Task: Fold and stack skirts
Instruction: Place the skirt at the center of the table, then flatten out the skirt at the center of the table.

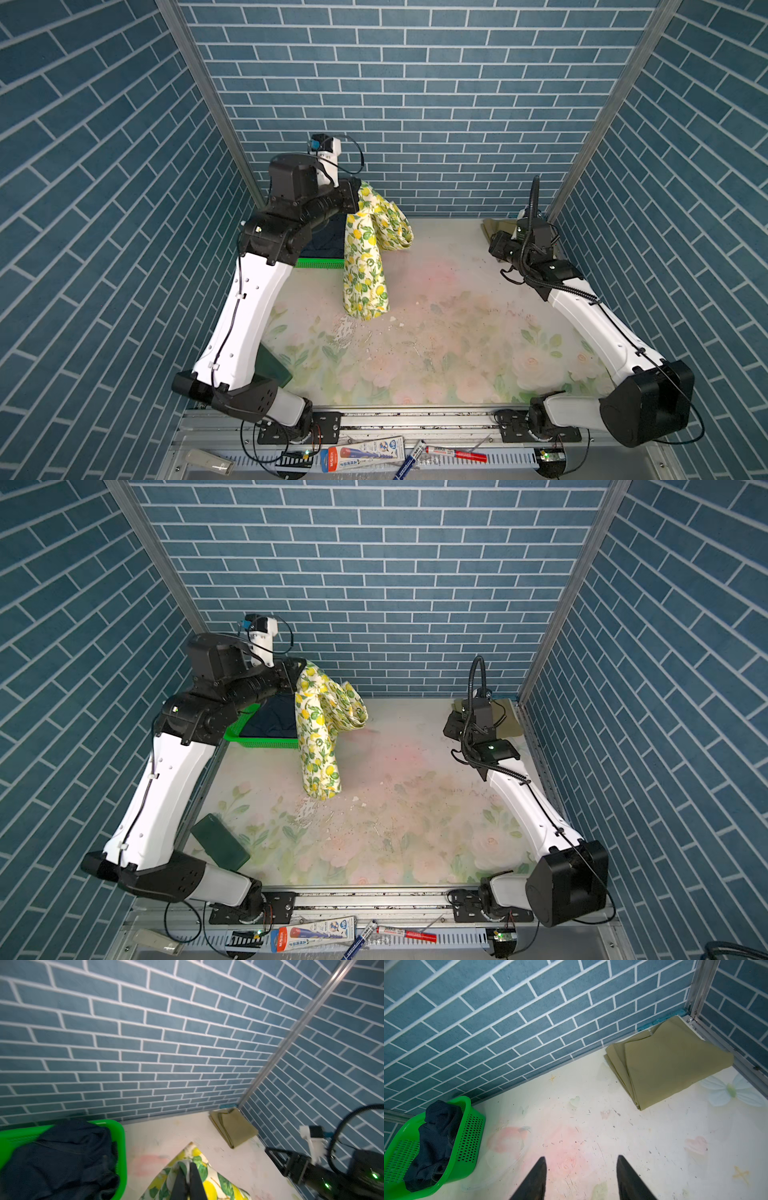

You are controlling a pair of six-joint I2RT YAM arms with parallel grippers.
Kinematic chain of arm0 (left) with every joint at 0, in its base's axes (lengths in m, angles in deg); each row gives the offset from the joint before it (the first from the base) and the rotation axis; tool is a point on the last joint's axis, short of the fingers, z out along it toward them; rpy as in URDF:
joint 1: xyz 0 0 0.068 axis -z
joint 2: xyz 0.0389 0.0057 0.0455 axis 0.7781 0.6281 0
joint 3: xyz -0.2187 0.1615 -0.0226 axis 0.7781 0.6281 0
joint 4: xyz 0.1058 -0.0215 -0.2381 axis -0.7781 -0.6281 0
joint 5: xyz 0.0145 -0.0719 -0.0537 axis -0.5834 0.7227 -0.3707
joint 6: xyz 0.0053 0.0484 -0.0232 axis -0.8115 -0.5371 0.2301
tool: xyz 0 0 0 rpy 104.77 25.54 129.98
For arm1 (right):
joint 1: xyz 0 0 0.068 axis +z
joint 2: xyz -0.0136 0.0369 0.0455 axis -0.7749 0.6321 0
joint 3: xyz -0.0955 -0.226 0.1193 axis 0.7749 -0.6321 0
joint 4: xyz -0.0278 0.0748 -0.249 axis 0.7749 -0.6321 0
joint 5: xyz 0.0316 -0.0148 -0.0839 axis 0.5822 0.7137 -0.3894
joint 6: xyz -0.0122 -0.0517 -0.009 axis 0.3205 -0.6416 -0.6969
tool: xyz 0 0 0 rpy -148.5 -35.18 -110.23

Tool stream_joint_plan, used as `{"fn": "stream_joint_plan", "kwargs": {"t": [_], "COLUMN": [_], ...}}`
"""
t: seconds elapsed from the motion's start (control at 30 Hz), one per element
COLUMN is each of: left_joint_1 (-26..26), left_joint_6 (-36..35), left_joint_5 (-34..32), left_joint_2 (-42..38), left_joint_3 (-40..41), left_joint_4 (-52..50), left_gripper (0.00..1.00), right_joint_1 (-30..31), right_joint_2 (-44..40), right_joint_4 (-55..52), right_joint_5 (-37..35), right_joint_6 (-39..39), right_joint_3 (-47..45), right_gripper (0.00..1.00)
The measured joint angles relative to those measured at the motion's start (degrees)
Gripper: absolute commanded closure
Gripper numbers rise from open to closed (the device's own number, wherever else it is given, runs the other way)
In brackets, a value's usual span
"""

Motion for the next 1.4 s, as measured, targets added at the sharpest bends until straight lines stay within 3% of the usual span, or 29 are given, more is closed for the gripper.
{"fn": "stream_joint_plan", "kwargs": {"t": [0.03,0.07,0.13,0.17,0.2,0.33,0.57,0.93,1.17,1.4], "left_joint_1": [0.5,0.9,1.4,1.7,2.1,3.9,4.5,7.2,7.7,7.8], "left_joint_6": [0.9,1.8,3.8,4.5,5.1,6.3,4.8,5.0,7.5,12.0], "left_joint_5": [1.0,2.3,4.4,5.1,5.6,6.8,4.6,-8.4,-16.4,-17.4], "left_joint_2": [-0.7,-1.1,-0.3,0.4,1.0,1.7,-5.1,-5.8,-6.0,-7.6], "left_joint_3": [3.9,8.2,14.8,18.0,20.8,28.7,32.2,46.0,51.5,58.7], "left_joint_4": [1.9,4.3,7.8,9.4,10.5,10.7,10.5,6.2,2.7,4.0], "left_gripper": [0.82,0.55,0.20,0.08,0.02,0.00,0.01,0.05,0.06,0.06], "right_joint_1": [-0.1,-0.2,-0.2,-0.2,-0.2,-0.2,1.5,12.6,22.2,27.3], "right_joint_2": [-0.3,-0.5,-0.8,-0.8,-0.8,-0.8,0.8,14.0,23.0,33.1], "right_joint_4": [-0.3,-0.6,-1.5,-1.9,-2.3,-3.9,-4.3,-1.5,-3.5,-7.8], "right_joint_5": [-0.1,-0.2,-0.2,-0.2,-0.2,0.9,6.7,11.7,5.2,-5.5], "right_joint_6": [0.0,-0.1,-0.5,-0.9,-1.2,-2.3,-2.8,-0.5,3.5,9.2], "right_joint_3": [0.0,0.0,0.0,0.0,0.0,0.0,-0.4,-2.5,2.8,15.7], "right_gripper": [0.42,0.41,0.37,0.35,0.33,0.28,0.25,0.25,0.26,0.25]}}
